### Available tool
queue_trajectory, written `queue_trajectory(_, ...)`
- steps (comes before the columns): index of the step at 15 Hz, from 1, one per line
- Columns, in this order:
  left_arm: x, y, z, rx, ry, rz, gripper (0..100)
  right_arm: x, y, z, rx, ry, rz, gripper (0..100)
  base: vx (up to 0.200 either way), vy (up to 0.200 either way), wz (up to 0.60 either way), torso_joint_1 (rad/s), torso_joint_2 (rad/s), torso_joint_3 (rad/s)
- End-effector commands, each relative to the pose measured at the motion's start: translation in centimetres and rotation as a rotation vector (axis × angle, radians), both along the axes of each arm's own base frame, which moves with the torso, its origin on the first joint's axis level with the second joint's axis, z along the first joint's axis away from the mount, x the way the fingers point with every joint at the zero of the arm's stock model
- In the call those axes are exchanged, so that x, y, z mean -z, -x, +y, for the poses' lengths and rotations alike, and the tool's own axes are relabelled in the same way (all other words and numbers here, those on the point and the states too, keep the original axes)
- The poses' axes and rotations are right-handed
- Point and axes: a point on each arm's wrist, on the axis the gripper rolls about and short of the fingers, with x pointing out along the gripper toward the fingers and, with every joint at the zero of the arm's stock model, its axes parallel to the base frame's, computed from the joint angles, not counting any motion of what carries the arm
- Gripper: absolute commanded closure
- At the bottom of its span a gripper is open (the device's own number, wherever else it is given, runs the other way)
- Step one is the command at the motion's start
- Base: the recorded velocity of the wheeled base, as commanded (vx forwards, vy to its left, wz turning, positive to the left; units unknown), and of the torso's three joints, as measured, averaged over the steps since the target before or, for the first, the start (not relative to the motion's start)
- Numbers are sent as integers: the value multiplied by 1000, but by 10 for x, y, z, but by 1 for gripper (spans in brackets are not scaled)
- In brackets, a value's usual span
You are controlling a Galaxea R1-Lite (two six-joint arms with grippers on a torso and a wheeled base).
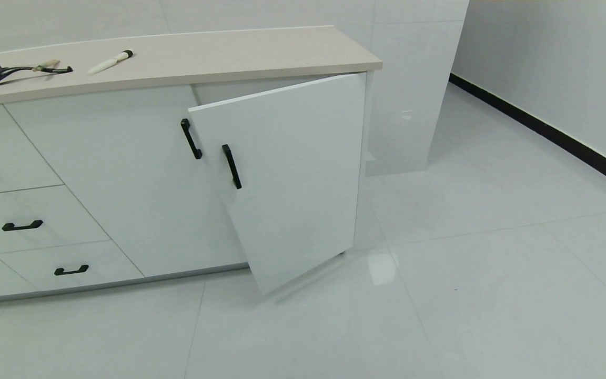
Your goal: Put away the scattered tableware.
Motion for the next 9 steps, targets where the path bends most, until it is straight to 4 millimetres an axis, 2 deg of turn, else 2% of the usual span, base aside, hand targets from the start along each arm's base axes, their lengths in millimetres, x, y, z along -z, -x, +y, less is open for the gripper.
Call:
queue_trajectory(1,0,0,0,-1,3,0,0,17,10,0,4,-22,3,100,0,0,0,0,0,0)
queue_trajectory(2,0,0,0,-1,2,0,0,30,6,-2,90,-76,156,100,0,0,0,0,0,0)
queue_trajectory(3,0,0,0,-1,5,0,0,43,3,-7,294,-125,289,100,0,0,0,0,0,0)
queue_trajectory(4,0,0,0,-2,18,-3,0,48,2,-11,475,-210,343,100,0,0,0,0,0,0)
queue_trajectory(5,0,0,0,-4,40,-4,0,49,2,-12,519,-248,356,100,0,0,0,0,0,0)
queue_trajectory(8,0,0,0,-4,41,-4,0,49,2,-12,505,-249,358,100,0,0,0,0,0,0)
queue_trajectory(9,0,0,0,-4,43,-4,0,49,2,-11,484,-252,362,100,0,200,0,-2,7,7)
